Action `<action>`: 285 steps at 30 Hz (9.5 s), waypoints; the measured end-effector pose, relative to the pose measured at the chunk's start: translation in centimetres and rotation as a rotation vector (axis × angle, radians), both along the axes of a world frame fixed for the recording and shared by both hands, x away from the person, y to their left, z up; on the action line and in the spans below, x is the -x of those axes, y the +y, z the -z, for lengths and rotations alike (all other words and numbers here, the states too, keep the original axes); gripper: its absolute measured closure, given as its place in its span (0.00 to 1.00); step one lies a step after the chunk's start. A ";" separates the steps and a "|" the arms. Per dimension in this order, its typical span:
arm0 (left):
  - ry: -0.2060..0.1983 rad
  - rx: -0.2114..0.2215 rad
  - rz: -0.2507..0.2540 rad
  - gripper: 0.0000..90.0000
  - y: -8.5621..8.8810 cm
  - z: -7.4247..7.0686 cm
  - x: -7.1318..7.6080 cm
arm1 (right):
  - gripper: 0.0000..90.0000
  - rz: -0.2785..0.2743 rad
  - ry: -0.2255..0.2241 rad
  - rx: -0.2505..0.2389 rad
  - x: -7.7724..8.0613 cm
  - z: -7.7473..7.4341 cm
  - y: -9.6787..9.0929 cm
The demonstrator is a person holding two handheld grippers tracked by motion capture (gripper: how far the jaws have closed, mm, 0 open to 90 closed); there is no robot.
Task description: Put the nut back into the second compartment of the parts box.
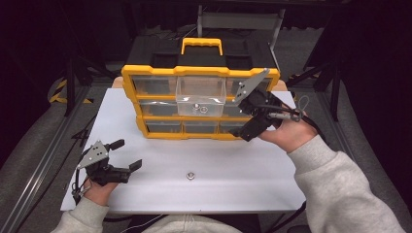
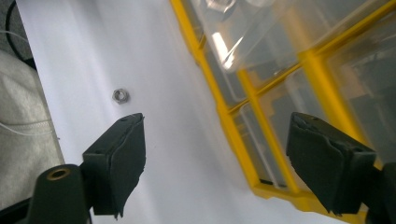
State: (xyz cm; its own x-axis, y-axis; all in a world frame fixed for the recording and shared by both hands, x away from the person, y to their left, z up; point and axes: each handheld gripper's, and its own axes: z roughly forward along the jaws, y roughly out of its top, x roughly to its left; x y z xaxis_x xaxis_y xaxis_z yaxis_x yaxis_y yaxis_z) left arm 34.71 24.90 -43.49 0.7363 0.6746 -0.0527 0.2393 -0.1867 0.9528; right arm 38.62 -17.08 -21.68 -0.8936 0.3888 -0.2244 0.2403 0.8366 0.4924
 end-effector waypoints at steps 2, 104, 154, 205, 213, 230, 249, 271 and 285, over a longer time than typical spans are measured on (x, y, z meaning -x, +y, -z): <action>-0.002 -0.003 0.002 0.02 0.0 0.0 0.0 | 0.22 -0.007 0.009 0.002 0.2 1.1 0.0; 0.001 -0.007 0.002 0.02 0.1 0.0 0.0 | 0.76 -0.204 0.176 0.046 2.8 13.3 5.2; -0.001 -0.002 -0.002 0.02 0.2 -0.1 0.0 | 0.76 -0.091 -0.036 -0.045 -1.2 -9.0 1.6; -0.001 0.001 0.001 0.02 0.3 -0.1 0.0 | 0.78 -0.118 0.131 0.089 -9.0 -3.5 9.1; 0.001 0.000 0.002 0.02 0.3 -0.1 -0.1 | 0.77 -0.121 0.128 0.102 -8.9 -3.5 9.2; -0.002 0.001 0.002 0.02 0.3 0.0 -0.1 | 0.64 -0.115 0.044 0.013 -7.7 -5.4 7.5; -0.003 -0.001 0.001 0.02 0.2 -0.1 0.0 | 0.17 0.000 -0.164 -0.314 -1.9 -5.0 -2.0; -0.003 -0.007 0.002 0.02 0.1 -0.1 0.0 | 0.04 0.135 -0.246 -0.630 2.8 6.6 -10.8; -0.004 -0.006 0.004 0.02 0.2 -0.2 0.1 | 0.03 0.140 -0.398 -0.756 3.8 14.2 -11.8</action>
State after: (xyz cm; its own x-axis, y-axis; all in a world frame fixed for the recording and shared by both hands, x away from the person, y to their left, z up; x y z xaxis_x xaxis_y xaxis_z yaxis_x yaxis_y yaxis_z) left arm 34.63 25.06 -43.34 0.7393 0.6718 -0.0458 0.2347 -0.1932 0.9527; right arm 34.78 -28.85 -35.92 -0.7363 0.6605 -0.1469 0.0082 0.2258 0.9741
